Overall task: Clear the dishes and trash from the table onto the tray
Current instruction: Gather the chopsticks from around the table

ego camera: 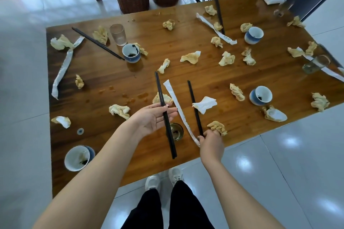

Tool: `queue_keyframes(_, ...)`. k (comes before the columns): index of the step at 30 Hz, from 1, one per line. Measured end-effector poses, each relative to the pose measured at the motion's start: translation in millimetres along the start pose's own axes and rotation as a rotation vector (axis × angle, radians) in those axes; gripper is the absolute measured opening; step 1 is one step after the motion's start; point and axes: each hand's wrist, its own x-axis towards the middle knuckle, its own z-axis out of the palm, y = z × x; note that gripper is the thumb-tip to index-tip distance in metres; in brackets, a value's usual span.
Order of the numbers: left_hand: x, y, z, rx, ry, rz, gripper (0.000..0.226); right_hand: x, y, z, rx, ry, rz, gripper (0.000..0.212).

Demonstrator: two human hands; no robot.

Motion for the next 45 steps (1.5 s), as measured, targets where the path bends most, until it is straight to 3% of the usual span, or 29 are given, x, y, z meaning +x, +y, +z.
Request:
queue_keyframes(15, 4, -1, -4, -0.012, 0.027, 0.001, 0.024, -5, -9, 1, 0.024, -0.03, 0.034, 0.019)
queue_keyframes(25, 2, -5, -8, -0.021, 0.045, -0.013, 0.023, -12, -9, 4, -0.128, -0.012, 0.041, 0.026)
queue_keyframes(35, -2, -8, -10, -0.03, 0.044, -0.002, 0.023, -21, -12, 12, 0.01, 0.066, 0.133, 0.02)
queue_keyframes(40, -5, -12, -11, -0.033, 0.053, 0.006, 0.018, -20, -11, 12, -0.069, 0.078, 0.079, 0.02)
queue_keyframes(45, -6, -15, -13, -0.016, 0.05, 0.006, 0.023, -16, -7, 12, 0.006, 0.086, 0.058, 0.017)
